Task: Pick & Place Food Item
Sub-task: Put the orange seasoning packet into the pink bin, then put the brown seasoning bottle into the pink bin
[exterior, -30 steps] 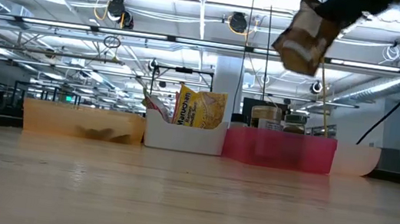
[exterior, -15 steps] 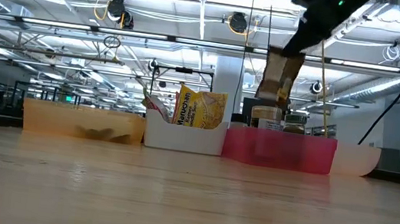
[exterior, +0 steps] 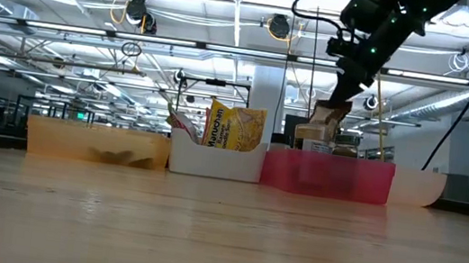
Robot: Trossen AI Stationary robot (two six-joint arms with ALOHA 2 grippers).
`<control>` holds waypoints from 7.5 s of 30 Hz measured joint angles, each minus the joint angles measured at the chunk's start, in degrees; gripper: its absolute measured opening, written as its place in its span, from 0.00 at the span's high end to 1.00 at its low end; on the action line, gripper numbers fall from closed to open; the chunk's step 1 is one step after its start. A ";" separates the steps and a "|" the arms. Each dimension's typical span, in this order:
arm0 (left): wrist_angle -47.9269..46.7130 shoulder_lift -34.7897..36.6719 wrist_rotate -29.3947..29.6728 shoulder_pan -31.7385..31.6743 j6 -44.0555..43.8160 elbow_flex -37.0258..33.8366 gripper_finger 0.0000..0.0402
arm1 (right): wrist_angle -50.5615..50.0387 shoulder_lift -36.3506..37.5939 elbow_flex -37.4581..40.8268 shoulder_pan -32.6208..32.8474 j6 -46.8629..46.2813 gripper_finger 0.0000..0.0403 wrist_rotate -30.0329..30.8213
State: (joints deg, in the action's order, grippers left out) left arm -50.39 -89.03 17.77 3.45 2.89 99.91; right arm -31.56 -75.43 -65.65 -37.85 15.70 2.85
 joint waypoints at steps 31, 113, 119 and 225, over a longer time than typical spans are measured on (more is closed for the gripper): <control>41.60 3.66 -15.29 -1.04 -9.43 -33.94 0.69 | 2.02 0.71 12.13 -4.55 -1.28 1.00 -0.02; 14.36 29.52 -6.27 27.85 -42.66 -48.27 0.69 | 34.86 37.31 37.16 30.16 -14.42 0.52 -25.40; 3.38 18.96 -11.80 31.38 -51.68 -41.55 0.69 | 37.49 31.99 37.18 37.36 -17.99 0.52 -19.43; 1.24 -2.89 -28.30 65.66 -75.30 -45.42 0.22 | 101.50 -28.45 27.65 62.29 -31.34 0.52 16.52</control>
State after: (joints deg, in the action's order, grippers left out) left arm -49.15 -91.92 -10.53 69.11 -72.41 54.49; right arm 69.94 -103.88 -38.00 24.45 -15.64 19.38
